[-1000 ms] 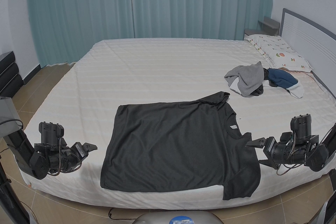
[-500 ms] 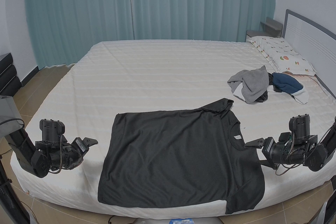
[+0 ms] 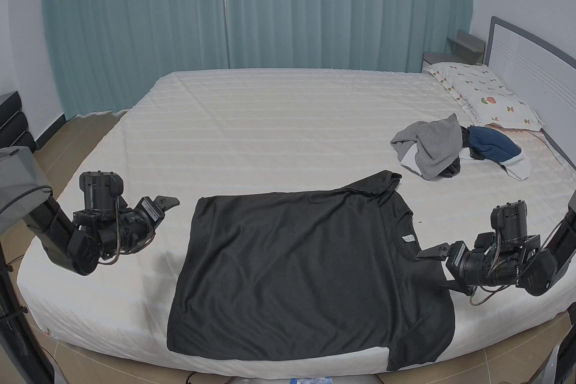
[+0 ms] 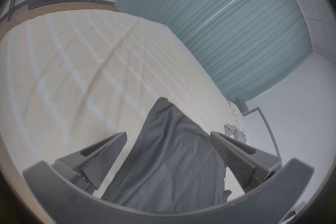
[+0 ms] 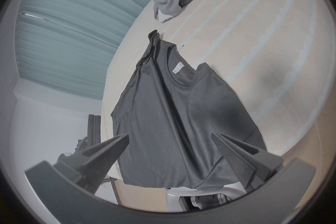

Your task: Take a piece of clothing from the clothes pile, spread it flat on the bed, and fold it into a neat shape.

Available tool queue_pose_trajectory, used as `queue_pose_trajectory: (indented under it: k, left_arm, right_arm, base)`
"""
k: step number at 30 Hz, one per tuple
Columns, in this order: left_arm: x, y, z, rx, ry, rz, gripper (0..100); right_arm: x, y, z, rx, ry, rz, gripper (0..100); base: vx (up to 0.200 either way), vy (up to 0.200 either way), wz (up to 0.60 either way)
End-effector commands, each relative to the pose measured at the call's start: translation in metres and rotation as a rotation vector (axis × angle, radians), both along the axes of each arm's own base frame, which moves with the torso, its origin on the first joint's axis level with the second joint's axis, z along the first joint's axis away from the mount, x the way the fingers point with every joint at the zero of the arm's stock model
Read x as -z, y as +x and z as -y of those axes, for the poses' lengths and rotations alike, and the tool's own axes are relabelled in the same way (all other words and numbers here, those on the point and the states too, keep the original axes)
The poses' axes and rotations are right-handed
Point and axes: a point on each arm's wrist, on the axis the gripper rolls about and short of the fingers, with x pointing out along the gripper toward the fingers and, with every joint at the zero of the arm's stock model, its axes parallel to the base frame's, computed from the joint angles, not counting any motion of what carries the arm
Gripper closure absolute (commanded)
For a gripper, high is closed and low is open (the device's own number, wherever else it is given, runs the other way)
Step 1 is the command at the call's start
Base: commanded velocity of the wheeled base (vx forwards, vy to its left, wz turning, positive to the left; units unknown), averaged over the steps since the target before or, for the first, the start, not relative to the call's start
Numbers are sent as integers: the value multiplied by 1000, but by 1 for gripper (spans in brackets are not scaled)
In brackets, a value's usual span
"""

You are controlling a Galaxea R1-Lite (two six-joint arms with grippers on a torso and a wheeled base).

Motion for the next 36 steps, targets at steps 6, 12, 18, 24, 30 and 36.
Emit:
queue_pose_trajectory:
  k: [6, 12, 18, 24, 30, 36]
  left_arm:
    - [65, 112, 31, 50, 1, 44, 0]
    - [84, 150, 36, 27, 15, 37, 0]
    - [85, 159, 34, 9, 23, 26, 0]
    - [89, 160, 35, 15, 25, 25, 0]
    - [88, 161, 35, 13, 24, 28, 0]
    - [89, 161, 32, 6, 24, 31, 100]
  right_arm:
    - [9, -5, 2, 4, -3, -20, 0]
    - [16, -4, 1, -1, -1, -5, 0]
    - [20, -5, 2, 4, 0, -7, 0]
    - [19, -5, 4, 14, 3, 10, 0]
    - [21, -5, 3, 8, 5, 5, 0]
    - [17, -2, 2, 10, 9, 53, 0]
  base:
    - [0, 0, 0]
    - [0, 0, 0]
    - [0, 0, 0]
    - [0, 0, 0]
    - [0, 0, 0]
    - [0, 0, 0]
